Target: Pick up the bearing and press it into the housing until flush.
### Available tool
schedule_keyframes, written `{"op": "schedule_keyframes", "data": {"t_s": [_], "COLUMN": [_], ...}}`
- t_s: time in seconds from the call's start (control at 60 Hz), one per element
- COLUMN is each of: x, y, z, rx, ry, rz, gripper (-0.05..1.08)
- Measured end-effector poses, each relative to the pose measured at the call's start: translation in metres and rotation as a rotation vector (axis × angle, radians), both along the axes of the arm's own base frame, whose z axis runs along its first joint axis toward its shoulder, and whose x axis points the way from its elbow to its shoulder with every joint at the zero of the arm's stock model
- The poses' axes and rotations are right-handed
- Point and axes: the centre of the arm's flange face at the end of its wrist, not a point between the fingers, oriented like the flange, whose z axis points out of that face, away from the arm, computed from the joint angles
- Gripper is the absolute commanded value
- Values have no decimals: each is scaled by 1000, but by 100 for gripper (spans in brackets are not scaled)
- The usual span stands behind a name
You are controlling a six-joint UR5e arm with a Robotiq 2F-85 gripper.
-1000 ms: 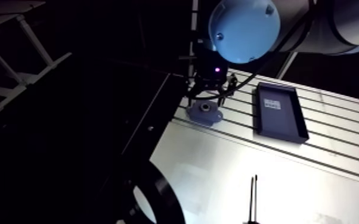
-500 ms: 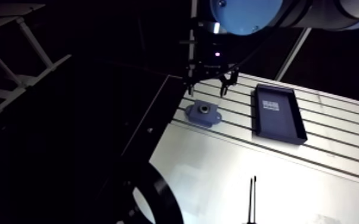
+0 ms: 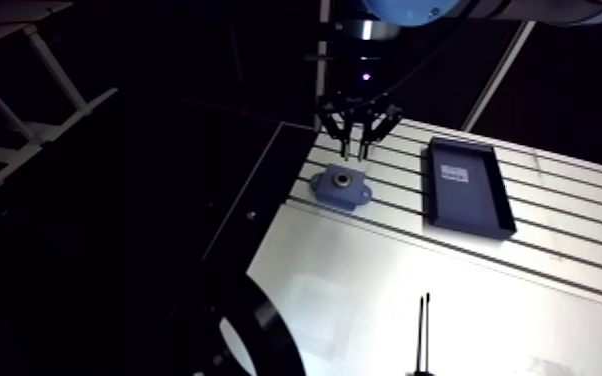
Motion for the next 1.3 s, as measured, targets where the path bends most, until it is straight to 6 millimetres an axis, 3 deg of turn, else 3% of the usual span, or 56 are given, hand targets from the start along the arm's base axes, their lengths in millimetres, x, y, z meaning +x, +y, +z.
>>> {"op": "schedule_keyframes", "data": {"t_s": [1.3], "x": [25], "y": [2], "z": [-21], "rx": [-55], "ry": [18], "rz": [-46], "gripper": [108]}}
